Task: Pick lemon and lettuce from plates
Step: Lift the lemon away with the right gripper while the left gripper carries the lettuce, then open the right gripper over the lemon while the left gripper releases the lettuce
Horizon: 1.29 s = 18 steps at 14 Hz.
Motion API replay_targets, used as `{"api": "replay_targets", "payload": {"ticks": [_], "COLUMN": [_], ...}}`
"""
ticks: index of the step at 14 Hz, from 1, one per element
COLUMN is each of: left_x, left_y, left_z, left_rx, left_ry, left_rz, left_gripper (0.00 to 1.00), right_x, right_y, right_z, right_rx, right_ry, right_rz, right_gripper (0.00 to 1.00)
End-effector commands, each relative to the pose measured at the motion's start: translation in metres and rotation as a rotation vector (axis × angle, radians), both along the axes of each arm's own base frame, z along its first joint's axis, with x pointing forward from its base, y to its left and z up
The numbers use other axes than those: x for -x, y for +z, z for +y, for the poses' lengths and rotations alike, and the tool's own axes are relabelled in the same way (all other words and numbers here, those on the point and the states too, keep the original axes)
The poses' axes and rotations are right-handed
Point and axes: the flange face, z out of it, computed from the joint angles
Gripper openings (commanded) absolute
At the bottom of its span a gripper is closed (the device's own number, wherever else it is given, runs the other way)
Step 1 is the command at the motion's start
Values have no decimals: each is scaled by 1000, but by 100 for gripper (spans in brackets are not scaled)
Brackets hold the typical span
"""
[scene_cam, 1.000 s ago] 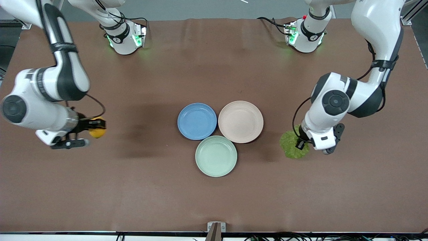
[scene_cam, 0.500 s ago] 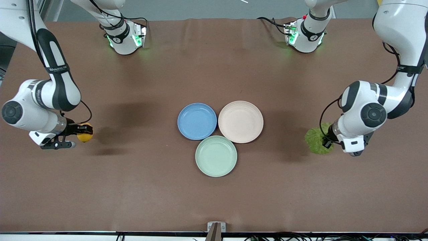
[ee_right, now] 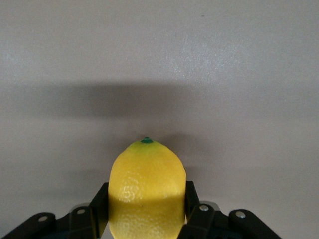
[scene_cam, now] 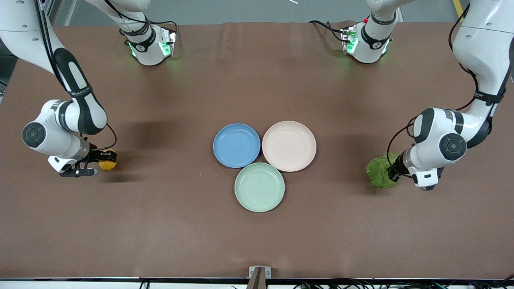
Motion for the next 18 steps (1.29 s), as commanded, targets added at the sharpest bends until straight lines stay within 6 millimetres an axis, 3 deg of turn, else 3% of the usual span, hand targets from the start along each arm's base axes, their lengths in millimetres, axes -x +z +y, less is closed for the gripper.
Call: {"api": "replay_targets", "payload": {"ticks": [1,2,3,4,5,6,7,9,12,15,18], "left_x": [-1,-2,-3,-5,-7,-10,-11,-16,-23,-22,-21], "left_y": [5,8,14,24,38,53,70,106,167,212,257], "left_z": [0,1,0,0,-2,-5,-14,-23,-25,-20,-12], "left_rx": [1,-2,-6,-13,-23,-28,-33,-51,-88,-120,-141], "left_ry": [-16,-15,-15,-18,-26,-42,-75,-131,-251,-394,-501], "left_rz": [-16,-20,-27,-41,-61,-84,-95,-99,-97,-90,-63], "left_gripper": [47,72,89,100,100,100,100,100,100,100,100], "right_x": [5,5,5,5,5,4,3,-7,-15,-5,2], "right_y": [-5,-7,-7,-7,-6,-1,5,52,144,238,317], "right_z": [-6,-7,-7,-7,-7,-7,-5,0,27,59,66], "right_rx": [1,0,0,-1,-1,1,0,6,16,35,28], "right_ry": [2,2,1,1,0,-1,-3,5,32,14,13], "right_rz": [-2,1,-1,4,7,4,13,12,57,69,105], "right_gripper": [27,27,29,39,72,98,99,99,98,98,99]}}
